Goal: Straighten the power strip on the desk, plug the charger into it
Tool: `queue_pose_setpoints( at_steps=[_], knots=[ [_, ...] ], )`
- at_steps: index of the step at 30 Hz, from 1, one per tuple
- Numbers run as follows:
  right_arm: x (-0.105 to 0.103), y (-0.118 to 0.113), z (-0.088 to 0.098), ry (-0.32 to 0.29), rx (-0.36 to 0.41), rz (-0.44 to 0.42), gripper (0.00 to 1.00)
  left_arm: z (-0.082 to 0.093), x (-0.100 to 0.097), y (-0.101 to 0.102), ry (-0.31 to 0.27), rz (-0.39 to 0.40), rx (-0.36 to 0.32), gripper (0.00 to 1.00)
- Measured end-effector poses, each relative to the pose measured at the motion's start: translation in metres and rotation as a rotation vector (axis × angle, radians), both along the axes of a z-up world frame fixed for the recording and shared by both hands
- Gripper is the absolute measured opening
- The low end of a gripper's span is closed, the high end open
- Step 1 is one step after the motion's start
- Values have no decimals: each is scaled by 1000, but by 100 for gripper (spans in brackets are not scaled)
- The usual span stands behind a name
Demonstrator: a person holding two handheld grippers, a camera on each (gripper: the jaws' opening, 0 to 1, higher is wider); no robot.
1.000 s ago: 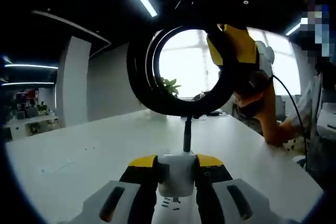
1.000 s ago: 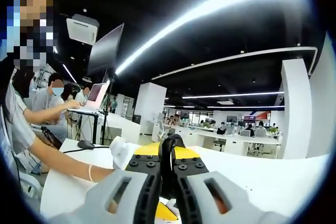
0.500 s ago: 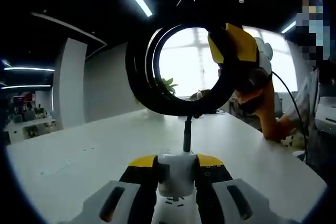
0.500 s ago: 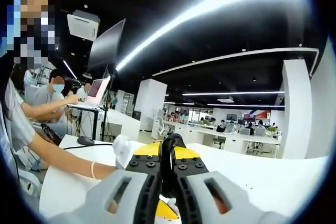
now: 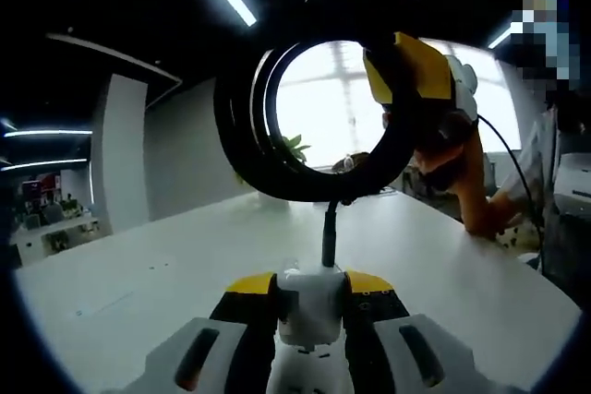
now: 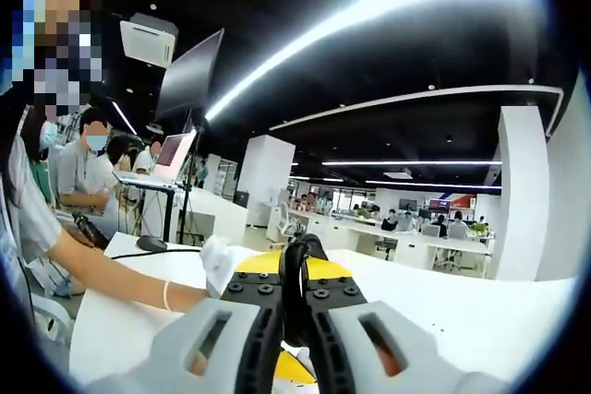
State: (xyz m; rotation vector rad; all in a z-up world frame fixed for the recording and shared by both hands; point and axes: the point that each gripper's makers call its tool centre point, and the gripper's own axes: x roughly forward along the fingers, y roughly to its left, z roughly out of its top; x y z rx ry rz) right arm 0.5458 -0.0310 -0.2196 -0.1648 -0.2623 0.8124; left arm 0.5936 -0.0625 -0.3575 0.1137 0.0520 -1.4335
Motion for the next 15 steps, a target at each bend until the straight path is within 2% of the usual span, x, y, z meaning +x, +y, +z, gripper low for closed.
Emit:
queue_pose_setpoints(
  at_steps=[15],
  knots=[
    [-3,5,-3,-6,-11,4,4,-2,0,0,6,-23,-22,26]
  ],
)
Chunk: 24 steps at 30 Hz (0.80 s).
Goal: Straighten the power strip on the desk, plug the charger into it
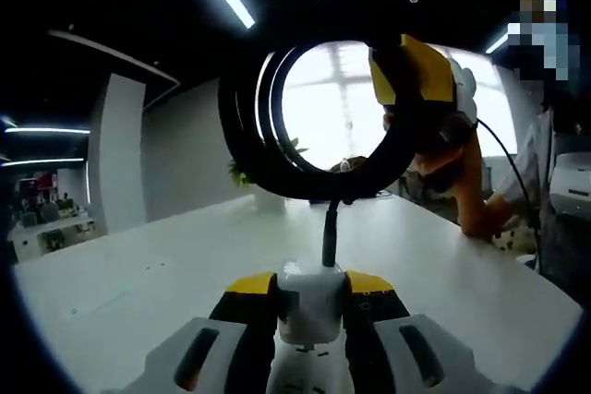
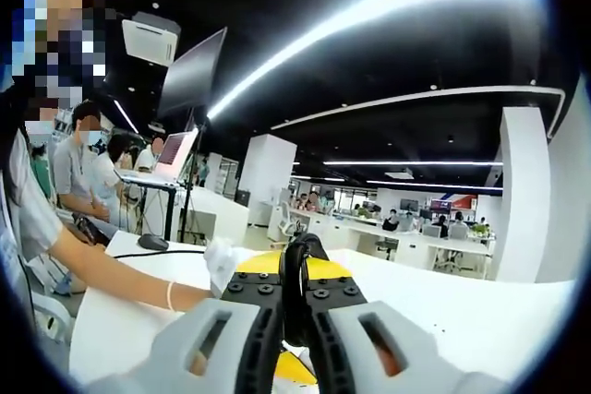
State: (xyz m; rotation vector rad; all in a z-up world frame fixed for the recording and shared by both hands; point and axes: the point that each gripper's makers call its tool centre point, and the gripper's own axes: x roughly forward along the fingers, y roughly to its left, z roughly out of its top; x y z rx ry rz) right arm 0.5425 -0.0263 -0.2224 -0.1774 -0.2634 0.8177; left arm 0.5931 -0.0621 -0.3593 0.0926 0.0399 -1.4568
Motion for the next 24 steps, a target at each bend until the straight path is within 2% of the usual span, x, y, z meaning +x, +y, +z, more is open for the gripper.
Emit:
queue_pose_setpoints(
  at_steps=[12,19,21,24],
  knots=[
    [-2,2,-1,-11,14,5,4,1,2,2,-3,-21,-5,26],
    [1,-1,0,-20,60,3,5,1,2,1,-5,-31,-3,26],
    [1,-1,0,-29,74,1,6,0,2,1,-6,-35,-3,26],
    [5,-5,3,-86,46,-48,11,0,1,1,-14,-40,0,26]
  ],
)
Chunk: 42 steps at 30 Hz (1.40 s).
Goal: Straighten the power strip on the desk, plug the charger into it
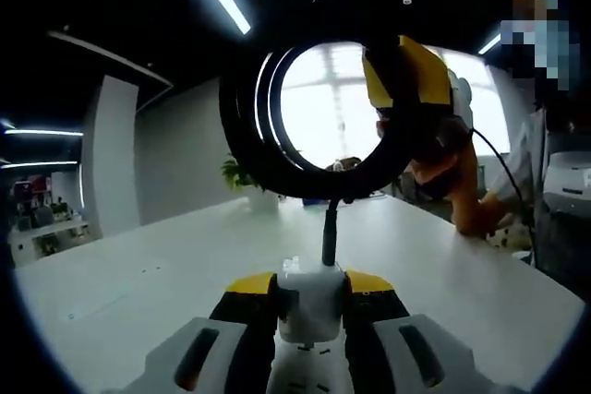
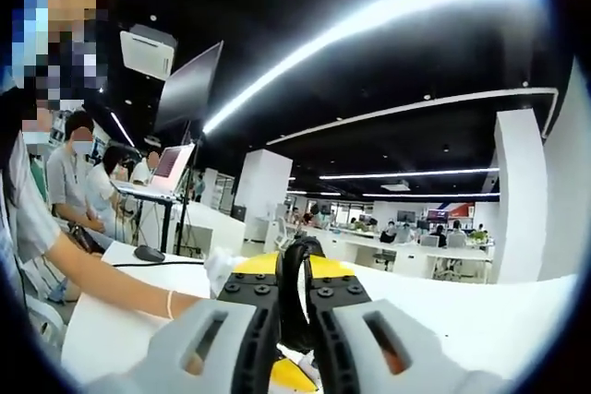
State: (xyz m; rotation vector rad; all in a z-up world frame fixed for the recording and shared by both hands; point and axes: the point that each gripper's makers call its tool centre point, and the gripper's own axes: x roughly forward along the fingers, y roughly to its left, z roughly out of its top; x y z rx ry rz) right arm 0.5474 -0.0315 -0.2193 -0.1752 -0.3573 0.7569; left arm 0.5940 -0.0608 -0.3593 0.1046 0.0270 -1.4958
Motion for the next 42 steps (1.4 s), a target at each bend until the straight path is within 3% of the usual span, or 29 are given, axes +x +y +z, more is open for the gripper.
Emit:
queue_pose_setpoints(
  at_steps=[5,6,12,19,20,21,23,38,42],
  knots=[
    [10,-10,-4,-16,-28,-92,26,-1,4,4,25,1,-13,26],
    [11,-13,-4,-9,-21,-97,27,0,7,5,70,21,-27,26],
    [18,-27,-3,31,55,-110,26,-2,4,6,0,-11,8,26],
    [23,-36,-1,51,101,-128,23,-2,6,7,15,-37,-1,26],
    [23,-37,-1,48,103,-129,23,-2,6,7,12,-49,4,26],
    [23,-37,0,47,104,-127,23,-13,6,9,-2,-68,67,26],
    [23,-38,1,45,107,-129,23,-10,7,7,-9,-69,40,26],
    [25,-36,-5,52,86,-136,22,-12,4,10,-28,-66,43,26],
    [26,-35,-8,56,82,-130,22,-14,3,9,-48,-34,49,26]
  ],
)
